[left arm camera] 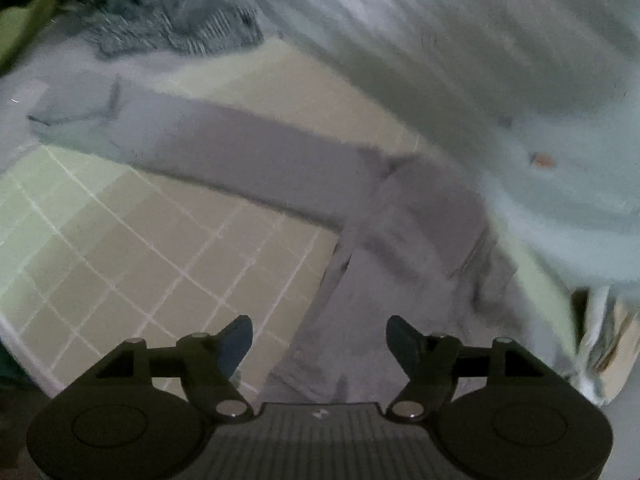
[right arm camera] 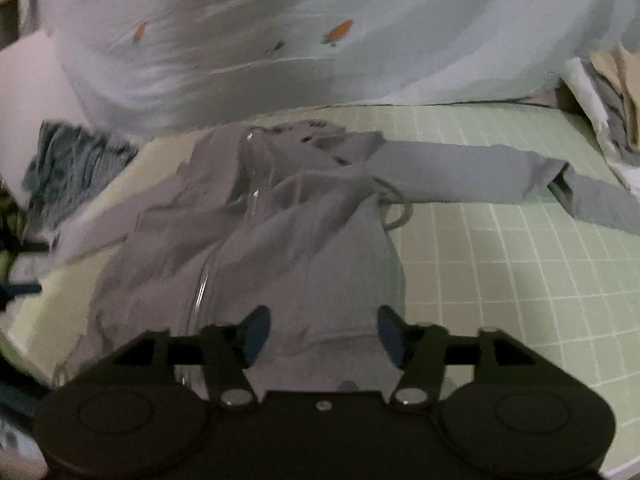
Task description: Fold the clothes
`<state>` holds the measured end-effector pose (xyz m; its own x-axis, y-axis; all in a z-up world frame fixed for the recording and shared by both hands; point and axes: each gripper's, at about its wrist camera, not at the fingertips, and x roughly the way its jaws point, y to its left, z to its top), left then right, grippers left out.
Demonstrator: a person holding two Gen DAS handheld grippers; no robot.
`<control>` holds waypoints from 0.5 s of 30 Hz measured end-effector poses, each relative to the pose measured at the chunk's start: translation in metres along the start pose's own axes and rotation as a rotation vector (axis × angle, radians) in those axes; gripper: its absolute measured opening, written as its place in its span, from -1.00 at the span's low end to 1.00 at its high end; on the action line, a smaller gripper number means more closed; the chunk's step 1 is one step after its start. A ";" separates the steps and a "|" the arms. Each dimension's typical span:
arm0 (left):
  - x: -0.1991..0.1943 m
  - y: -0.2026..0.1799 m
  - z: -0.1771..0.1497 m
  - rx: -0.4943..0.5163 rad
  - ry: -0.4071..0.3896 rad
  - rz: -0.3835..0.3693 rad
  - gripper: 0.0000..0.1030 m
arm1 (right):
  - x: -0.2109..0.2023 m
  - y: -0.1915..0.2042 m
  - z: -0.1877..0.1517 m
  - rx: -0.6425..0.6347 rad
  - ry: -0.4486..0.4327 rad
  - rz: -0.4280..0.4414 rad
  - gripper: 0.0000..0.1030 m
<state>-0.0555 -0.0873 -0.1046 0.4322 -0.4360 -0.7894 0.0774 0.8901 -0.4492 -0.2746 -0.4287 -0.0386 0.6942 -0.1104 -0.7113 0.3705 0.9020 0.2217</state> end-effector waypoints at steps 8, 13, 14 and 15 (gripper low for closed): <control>0.049 -0.016 -0.006 0.048 0.123 0.027 0.14 | 0.067 -0.019 0.002 0.137 0.100 -0.107 0.26; 0.059 -0.025 -0.012 0.106 0.173 0.055 -0.79 | 0.068 -0.013 -0.001 0.071 0.142 -0.083 -0.54; 0.056 -0.025 -0.013 0.123 0.179 0.056 -0.79 | 0.068 -0.012 -0.002 0.057 0.151 -0.078 -0.67; 0.054 -0.025 -0.013 0.127 0.177 0.063 -0.79 | 0.068 -0.011 -0.002 0.044 0.160 -0.073 -0.68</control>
